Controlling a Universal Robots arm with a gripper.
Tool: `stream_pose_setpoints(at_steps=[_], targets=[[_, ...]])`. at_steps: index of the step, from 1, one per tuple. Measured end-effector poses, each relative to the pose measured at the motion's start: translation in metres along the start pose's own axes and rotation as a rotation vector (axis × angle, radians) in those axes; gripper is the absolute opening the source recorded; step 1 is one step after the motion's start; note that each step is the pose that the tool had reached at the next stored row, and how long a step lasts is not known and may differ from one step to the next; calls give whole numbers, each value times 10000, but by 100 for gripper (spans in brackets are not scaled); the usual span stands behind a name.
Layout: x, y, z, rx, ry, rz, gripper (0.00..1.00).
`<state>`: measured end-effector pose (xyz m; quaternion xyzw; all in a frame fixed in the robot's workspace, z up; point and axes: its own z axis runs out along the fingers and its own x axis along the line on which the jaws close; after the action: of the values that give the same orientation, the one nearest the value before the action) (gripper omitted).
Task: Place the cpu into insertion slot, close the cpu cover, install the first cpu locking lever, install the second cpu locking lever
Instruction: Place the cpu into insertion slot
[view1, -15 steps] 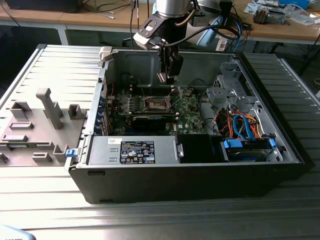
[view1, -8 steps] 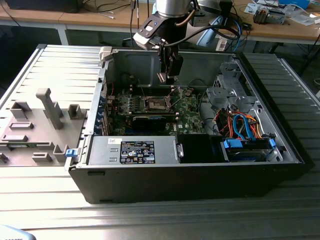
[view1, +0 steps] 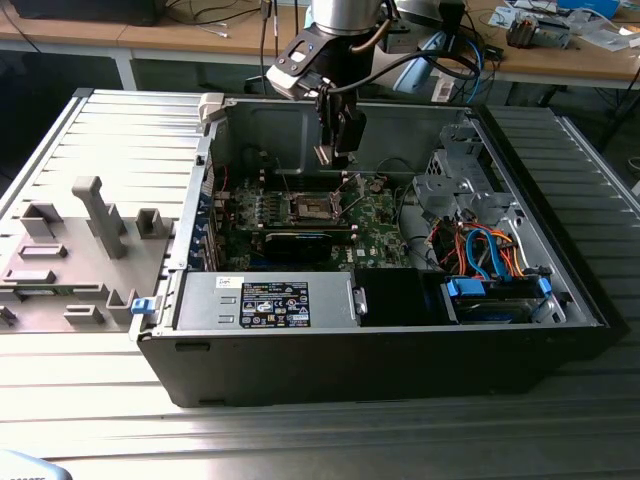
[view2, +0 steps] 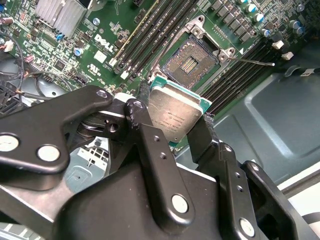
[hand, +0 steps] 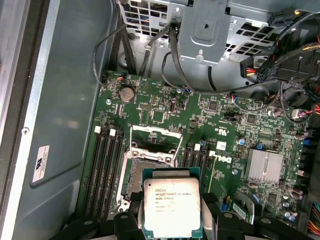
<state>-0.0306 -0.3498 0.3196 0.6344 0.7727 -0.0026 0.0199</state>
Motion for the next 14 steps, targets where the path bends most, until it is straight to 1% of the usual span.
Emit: stream_pose_setpoints(at_steps=[2,4,14], targets=[[0,0,1,0,0,10,55],[0,1,5,3,-2,107,55],[0,0,6,5,-3,151,55]])
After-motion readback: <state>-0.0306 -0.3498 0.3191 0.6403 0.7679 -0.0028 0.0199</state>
